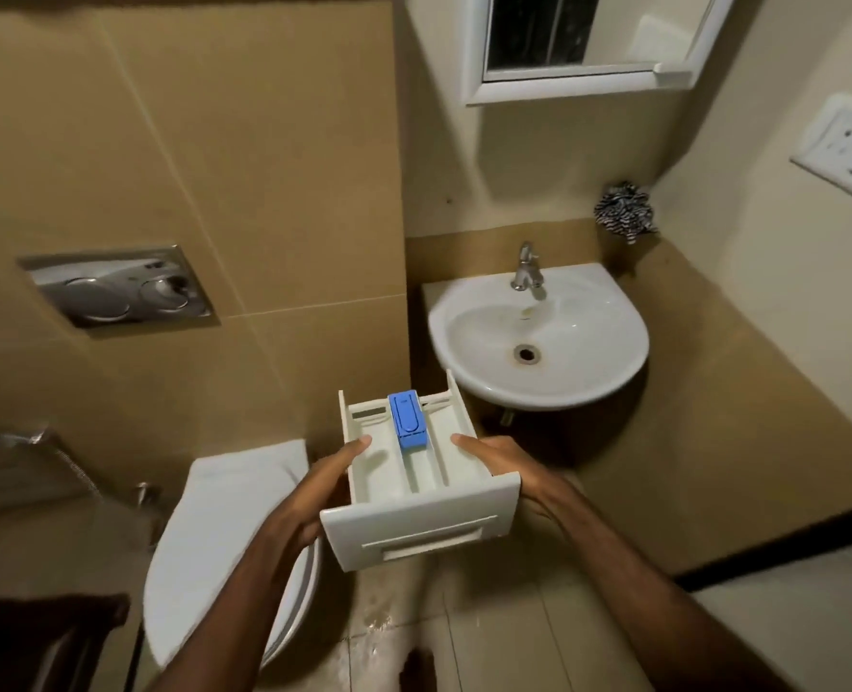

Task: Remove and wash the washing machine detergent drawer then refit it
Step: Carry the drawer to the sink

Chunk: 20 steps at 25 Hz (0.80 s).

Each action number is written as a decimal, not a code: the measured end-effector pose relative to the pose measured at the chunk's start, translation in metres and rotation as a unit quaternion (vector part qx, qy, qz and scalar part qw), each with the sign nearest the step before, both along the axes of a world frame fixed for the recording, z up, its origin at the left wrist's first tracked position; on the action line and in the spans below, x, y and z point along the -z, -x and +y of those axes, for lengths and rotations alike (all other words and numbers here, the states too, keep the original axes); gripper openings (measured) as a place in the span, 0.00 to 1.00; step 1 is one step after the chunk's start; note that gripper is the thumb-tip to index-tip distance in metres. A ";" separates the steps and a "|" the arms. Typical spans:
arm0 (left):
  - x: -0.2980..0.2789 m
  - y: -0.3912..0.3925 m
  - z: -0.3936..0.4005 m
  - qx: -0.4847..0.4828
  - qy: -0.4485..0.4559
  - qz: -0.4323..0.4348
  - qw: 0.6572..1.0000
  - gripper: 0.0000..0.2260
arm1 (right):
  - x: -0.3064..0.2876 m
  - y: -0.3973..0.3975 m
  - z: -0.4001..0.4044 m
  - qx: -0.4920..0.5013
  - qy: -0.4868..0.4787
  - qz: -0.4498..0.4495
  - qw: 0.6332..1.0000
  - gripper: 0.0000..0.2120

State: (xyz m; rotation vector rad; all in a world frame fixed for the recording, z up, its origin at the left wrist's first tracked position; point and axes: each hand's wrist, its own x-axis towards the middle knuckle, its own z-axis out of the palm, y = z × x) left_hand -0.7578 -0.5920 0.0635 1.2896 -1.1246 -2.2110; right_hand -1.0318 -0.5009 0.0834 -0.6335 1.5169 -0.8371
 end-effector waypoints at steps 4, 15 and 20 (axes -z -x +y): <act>-0.001 0.062 -0.029 -0.052 0.017 -0.024 0.998 0.22 | -0.011 0.060 -0.019 0.073 0.000 -0.003 0.997 0.32; 0.022 0.263 -0.056 -0.234 -0.023 0.065 0.970 0.22 | -0.011 0.165 -0.050 0.173 -0.006 -0.025 0.985 0.25; 0.022 0.344 -0.054 -0.293 -0.016 0.046 0.955 0.31 | -0.011 0.224 -0.102 0.151 0.003 0.092 0.984 0.27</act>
